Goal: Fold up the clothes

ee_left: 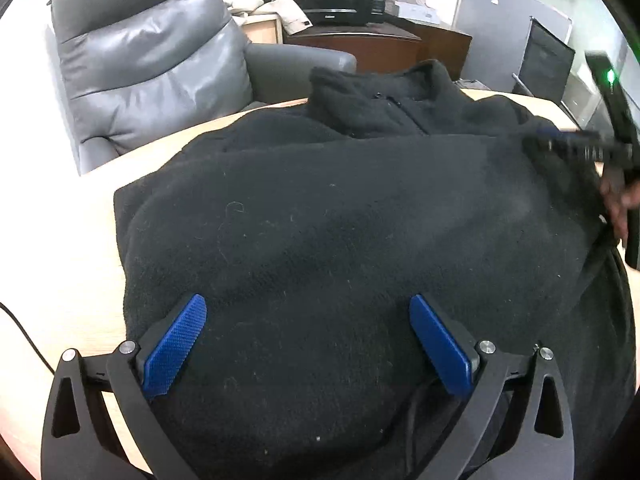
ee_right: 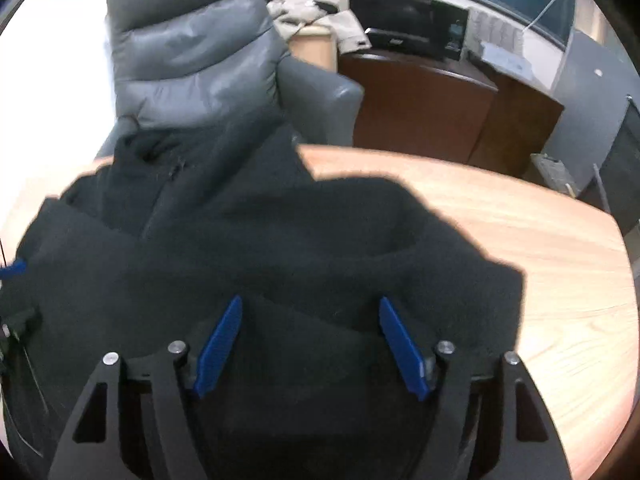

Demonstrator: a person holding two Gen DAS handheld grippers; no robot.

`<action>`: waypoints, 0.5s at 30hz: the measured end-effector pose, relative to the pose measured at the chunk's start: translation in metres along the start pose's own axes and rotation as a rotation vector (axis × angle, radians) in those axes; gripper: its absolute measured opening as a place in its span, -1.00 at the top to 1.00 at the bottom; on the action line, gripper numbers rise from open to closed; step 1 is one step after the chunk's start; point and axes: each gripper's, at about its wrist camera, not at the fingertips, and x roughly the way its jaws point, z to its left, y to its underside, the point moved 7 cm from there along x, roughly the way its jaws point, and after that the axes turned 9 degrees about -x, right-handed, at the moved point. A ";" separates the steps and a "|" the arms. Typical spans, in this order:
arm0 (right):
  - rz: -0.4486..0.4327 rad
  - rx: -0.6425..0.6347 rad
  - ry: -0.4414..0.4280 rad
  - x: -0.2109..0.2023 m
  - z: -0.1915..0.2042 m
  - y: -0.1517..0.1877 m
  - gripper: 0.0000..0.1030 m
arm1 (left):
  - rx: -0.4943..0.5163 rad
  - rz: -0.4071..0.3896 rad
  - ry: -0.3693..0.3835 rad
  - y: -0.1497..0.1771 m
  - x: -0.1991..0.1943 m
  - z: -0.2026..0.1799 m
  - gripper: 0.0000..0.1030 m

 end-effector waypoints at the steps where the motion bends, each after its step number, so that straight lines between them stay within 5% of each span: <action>1: -0.022 0.007 0.007 -0.006 -0.001 -0.006 -0.42 | -0.017 -0.018 0.026 -0.004 -0.007 0.000 -0.99; 3: -0.101 0.009 -0.044 -0.016 0.006 -0.027 -0.43 | -0.049 -0.052 0.071 -0.011 -0.018 0.000 -0.99; 7: -0.039 -0.002 -0.172 0.019 0.024 -0.043 -0.44 | -0.060 -0.010 0.036 -0.011 0.009 0.002 -0.99; 10: 0.053 0.021 -0.165 0.060 0.027 -0.045 -0.35 | 0.002 -0.023 -0.007 -0.006 0.015 -0.003 -0.99; 12: 0.017 0.019 -0.119 0.062 0.016 -0.042 -0.18 | 0.003 -0.029 0.002 -0.005 0.014 -0.002 -0.99; 14: 0.009 0.069 -0.078 0.061 0.003 -0.040 0.19 | -0.011 -0.030 0.020 -0.007 0.014 0.000 -0.99; 15: 0.014 0.084 -0.034 0.059 -0.001 -0.041 0.19 | -0.021 -0.033 0.030 -0.007 0.011 0.001 -0.99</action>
